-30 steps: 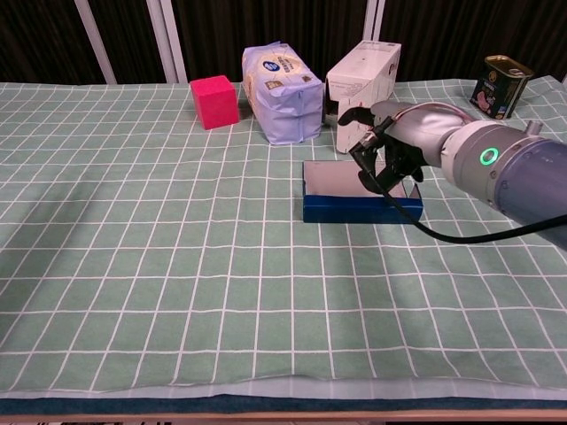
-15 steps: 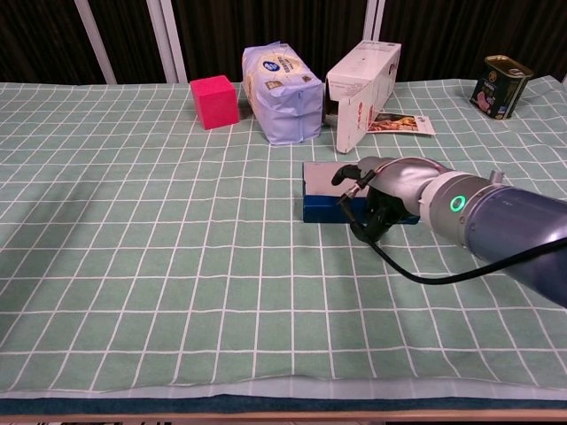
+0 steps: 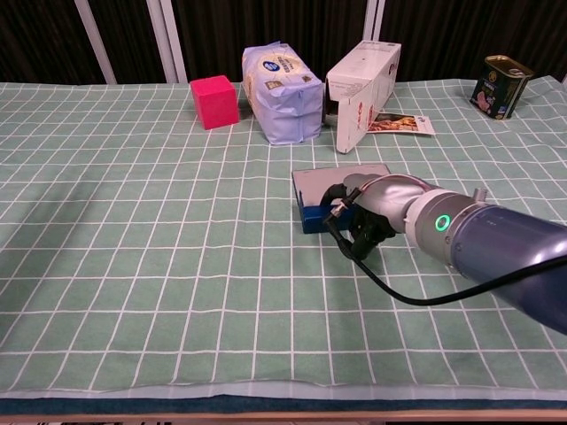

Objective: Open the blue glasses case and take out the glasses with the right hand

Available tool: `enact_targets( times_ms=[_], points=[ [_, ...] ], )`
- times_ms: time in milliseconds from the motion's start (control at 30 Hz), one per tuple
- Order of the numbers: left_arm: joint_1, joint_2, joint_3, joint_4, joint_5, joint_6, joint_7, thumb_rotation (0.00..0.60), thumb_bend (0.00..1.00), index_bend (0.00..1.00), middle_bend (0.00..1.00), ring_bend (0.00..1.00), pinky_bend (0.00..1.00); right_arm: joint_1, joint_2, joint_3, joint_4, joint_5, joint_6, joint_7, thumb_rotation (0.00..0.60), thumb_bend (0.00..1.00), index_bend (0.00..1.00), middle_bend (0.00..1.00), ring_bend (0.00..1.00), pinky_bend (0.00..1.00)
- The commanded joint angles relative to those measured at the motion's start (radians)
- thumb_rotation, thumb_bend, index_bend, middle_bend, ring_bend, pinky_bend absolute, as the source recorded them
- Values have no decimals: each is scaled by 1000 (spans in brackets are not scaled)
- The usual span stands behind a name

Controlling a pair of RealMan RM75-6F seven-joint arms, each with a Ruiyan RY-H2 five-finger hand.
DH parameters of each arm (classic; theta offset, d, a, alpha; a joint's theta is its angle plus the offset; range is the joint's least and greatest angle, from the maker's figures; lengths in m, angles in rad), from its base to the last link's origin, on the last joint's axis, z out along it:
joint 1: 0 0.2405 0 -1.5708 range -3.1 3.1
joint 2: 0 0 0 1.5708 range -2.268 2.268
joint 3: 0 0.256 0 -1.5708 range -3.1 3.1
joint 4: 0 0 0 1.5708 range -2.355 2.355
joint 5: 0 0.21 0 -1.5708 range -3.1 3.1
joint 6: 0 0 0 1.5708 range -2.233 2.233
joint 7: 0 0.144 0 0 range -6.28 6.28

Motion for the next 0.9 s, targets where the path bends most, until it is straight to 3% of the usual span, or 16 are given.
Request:
enact_targets(
  times_ms=[33, 567, 900],
  points=[
    [0, 0, 0, 0, 0, 0, 1, 600, 0, 0, 0, 0, 0, -5, 5, -18, -28, -25, 6, 2, 600, 544, 261, 835, 899, 987],
    [1, 2, 3, -4, 4, 2, -2, 600, 0, 0, 0, 0, 0, -21, 126, -96, -253, 52, 117, -128, 600, 544, 324, 836, 901, 987],
    [3, 4, 0, -8, -3, 4, -3, 600, 0, 0, 0, 0, 0, -44, 180, -135, -301, 96, 219, -187, 600, 543, 332, 836, 902, 987]
  ],
)
